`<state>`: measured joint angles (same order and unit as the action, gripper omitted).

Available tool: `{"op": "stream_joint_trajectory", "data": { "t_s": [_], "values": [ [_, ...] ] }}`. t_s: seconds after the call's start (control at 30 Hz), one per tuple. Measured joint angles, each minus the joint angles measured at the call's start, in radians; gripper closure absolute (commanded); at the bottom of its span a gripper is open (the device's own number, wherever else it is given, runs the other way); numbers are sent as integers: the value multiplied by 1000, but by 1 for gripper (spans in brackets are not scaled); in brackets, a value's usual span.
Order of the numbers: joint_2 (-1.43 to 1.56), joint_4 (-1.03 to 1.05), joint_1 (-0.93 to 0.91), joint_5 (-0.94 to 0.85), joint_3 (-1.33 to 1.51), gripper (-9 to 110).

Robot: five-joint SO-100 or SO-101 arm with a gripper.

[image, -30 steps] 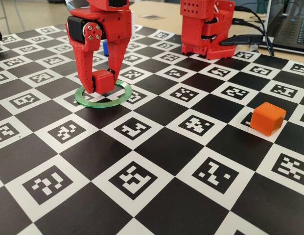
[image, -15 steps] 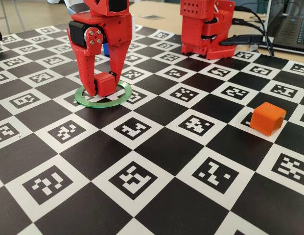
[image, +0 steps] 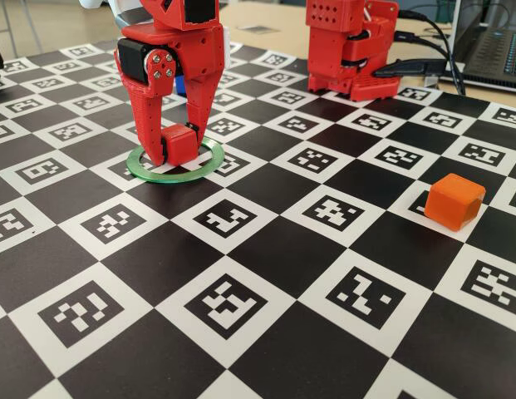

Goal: Grab the red cube then put it in the green circle then put the blue cube on top and finally the orange cube on top

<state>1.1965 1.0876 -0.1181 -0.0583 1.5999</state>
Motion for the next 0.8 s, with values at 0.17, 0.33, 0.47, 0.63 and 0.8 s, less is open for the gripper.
{"op": "stream_joint_trajectory", "data": {
  "t_s": [0.17,0.33,0.47,0.63,0.8],
  "values": [
    [0,0,0,5,0,94],
    [0,0,0,15,0,90],
    [0,-9,0,18,5,85],
    [0,-15,-5,35,9,74],
    [3,-25,-14,43,17,68]
  ]
}}
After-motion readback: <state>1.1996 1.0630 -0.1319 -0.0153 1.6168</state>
